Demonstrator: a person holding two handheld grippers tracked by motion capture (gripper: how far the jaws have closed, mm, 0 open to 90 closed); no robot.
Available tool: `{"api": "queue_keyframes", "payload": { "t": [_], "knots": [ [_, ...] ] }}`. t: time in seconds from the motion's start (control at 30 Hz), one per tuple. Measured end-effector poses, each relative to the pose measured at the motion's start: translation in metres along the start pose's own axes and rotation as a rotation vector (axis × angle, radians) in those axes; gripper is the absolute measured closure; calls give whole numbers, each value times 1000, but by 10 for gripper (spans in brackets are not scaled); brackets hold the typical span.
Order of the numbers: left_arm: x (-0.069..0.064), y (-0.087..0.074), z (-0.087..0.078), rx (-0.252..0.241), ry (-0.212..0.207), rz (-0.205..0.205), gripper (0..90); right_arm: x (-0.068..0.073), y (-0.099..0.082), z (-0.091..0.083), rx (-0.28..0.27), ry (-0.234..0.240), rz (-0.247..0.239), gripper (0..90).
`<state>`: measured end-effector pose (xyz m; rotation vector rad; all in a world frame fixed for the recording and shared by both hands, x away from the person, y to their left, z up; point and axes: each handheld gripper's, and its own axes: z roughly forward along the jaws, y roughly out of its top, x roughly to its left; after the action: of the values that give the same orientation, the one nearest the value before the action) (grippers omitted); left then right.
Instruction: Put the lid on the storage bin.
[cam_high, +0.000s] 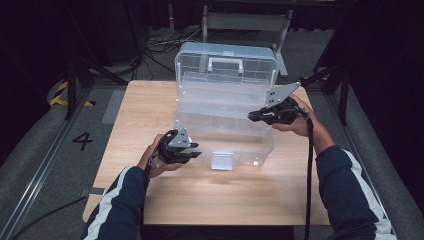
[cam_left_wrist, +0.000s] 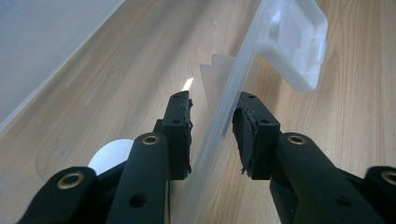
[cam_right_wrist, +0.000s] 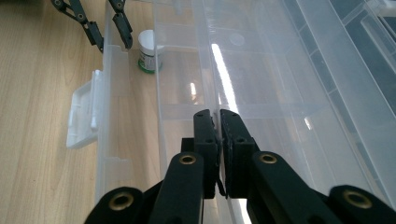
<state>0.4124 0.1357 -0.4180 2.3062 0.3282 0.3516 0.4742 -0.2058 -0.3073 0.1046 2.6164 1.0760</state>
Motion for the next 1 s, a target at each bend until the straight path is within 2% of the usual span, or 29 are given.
{"api": "queue_keyframes", "payload": {
  "t": [0.2, 0.67, 0.83, 0.97, 1.0],
  "knots": [
    [0, 1, 0, 19, -3, 13, 681, 1, 0, 0, 2, 5, -2, 868],
    [-3, 6, 1, 100, 28, 67, 662, 3, -2, 0, -4, 10, -5, 867],
    [0, 5, 0, 100, 36, 62, 628, 3, -2, 0, -6, 10, -5, 866],
    [3, 7, -8, 73, 17, 33, 569, 3, -3, 0, -9, 12, -5, 866],
    [2, 8, -12, 66, 29, 37, 555, 3, -3, 0, -9, 11, -6, 866]
  ]
}}
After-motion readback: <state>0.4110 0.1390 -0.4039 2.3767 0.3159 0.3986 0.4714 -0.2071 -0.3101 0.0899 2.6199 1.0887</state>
